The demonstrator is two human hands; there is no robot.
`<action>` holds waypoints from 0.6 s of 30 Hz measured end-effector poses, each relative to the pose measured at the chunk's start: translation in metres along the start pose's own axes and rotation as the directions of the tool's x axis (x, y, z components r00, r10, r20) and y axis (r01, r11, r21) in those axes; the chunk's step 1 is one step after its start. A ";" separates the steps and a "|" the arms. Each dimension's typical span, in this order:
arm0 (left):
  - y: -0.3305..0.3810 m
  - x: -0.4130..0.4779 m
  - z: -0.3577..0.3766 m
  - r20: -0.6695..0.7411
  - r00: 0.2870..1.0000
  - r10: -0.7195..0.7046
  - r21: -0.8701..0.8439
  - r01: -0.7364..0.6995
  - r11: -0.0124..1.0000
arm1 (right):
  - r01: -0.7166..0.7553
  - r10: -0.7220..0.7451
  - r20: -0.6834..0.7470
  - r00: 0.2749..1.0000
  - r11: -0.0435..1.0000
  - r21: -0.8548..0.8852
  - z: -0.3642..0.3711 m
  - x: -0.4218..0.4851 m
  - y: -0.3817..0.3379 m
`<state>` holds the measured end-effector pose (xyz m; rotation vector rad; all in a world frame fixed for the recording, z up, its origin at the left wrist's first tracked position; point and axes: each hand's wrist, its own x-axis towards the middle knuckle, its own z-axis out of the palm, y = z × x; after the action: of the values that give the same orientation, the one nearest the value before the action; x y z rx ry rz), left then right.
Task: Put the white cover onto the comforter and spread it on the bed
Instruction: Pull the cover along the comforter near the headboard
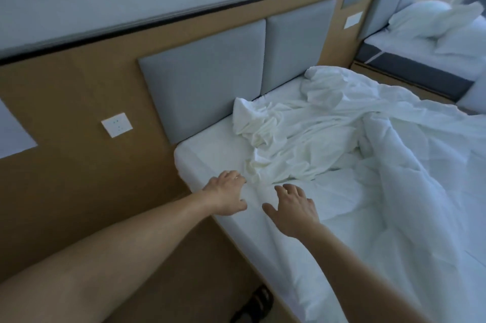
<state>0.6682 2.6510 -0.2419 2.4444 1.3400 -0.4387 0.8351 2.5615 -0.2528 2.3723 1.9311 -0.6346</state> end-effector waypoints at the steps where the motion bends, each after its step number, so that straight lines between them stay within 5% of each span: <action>1: 0.001 0.020 -0.006 0.003 1.000 0.019 0.015 -0.019 1.000 | -0.015 0.015 -0.010 1.000 1.000 0.015 -0.002 0.016 0.006; 18: 0.021 0.300 -0.028 0.268 0.934 0.236 0.099 -0.270 0.958 | -0.422 0.405 0.121 0.906 0.881 0.215 0.011 0.198 0.112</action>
<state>0.8433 2.8780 -0.3379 2.5189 0.9024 -0.7652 0.9675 2.7172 -0.3529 2.7335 1.3095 -0.9399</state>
